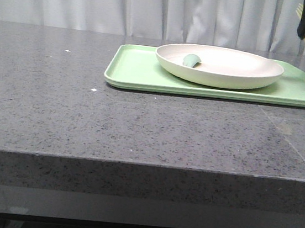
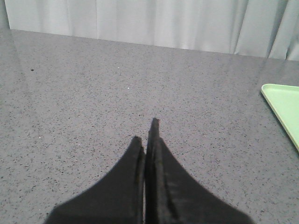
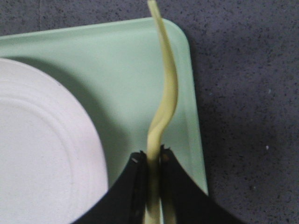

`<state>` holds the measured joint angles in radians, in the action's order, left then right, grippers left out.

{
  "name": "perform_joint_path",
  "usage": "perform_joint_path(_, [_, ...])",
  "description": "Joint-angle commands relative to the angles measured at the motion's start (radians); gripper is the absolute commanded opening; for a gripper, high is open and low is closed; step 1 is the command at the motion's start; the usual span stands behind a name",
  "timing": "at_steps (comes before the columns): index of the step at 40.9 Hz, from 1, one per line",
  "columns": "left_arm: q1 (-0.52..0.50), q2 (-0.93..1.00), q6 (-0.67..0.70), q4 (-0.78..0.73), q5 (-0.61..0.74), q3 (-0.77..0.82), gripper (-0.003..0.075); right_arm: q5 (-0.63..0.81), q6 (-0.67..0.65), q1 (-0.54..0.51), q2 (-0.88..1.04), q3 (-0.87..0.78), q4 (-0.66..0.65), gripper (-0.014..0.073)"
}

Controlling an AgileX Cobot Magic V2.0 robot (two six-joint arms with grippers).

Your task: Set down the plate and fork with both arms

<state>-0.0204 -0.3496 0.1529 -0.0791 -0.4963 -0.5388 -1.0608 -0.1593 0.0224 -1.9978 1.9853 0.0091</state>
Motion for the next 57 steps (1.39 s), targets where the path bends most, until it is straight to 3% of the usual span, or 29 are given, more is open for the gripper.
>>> perform_joint_path(1, [-0.001,-0.006,0.0,0.003,0.075,-0.027,-0.0018,0.031,0.038,-0.007,0.029,0.031,-0.009,-0.0008])
perform_joint_path(26, [-0.001,-0.006,0.0,0.003,0.075,-0.027,-0.0018,-0.016,0.075,-0.007,-0.062,0.031,-0.049,0.0003])
perform_joint_path(41, [-0.001,-0.006,0.0,0.003,0.075,-0.027,-0.0018,-0.052,0.077,-0.007,-0.069,0.035,-0.048,0.0294])
perform_joint_path(50, [-0.001,-0.006,0.0,0.003,0.075,-0.027,-0.0018,-0.058,0.077,-0.007,-0.004,0.035,-0.035,0.0323])
perform_joint_path(57, [-0.001,-0.006,0.0,0.003,0.075,-0.027,-0.0018,-0.052,0.077,-0.007,0.08,0.035,-0.018,0.0287])
